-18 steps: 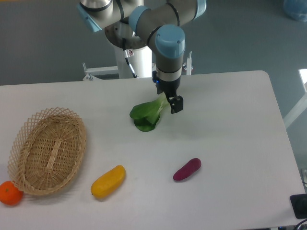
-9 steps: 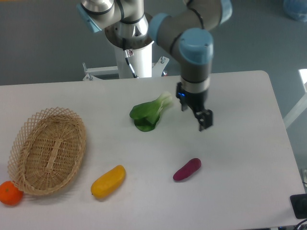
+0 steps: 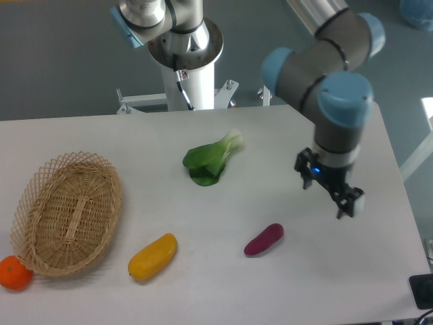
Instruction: Place the green vegetable on the table
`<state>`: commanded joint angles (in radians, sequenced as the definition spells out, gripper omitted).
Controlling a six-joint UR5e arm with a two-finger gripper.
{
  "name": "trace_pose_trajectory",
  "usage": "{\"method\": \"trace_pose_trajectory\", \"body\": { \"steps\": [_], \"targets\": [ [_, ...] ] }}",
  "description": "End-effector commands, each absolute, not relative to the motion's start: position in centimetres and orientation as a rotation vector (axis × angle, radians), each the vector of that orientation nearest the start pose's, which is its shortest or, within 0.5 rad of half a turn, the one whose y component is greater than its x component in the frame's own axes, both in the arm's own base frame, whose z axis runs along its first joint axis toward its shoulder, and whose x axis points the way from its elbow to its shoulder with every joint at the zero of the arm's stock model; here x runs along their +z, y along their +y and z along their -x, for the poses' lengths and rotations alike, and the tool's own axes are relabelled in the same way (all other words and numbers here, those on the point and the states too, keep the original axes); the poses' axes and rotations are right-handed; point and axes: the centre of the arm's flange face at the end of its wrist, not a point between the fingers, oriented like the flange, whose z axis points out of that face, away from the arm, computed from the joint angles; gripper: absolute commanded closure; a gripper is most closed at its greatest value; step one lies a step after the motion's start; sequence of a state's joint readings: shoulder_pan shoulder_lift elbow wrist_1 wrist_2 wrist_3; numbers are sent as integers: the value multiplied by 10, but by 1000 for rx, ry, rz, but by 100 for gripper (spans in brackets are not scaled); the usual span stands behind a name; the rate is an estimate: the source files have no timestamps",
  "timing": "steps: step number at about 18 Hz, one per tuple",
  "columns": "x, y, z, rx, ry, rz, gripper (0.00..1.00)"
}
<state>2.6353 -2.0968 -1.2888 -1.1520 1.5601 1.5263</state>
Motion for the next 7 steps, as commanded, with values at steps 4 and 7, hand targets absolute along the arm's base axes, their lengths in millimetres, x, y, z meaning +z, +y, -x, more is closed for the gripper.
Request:
{"method": "trace_pose_trajectory", "body": {
  "steps": [4, 7],
  "targets": [
    [342, 469, 590, 278, 694, 3004, 0],
    [332, 469, 597, 275, 703, 3027, 0]
  ]
}}
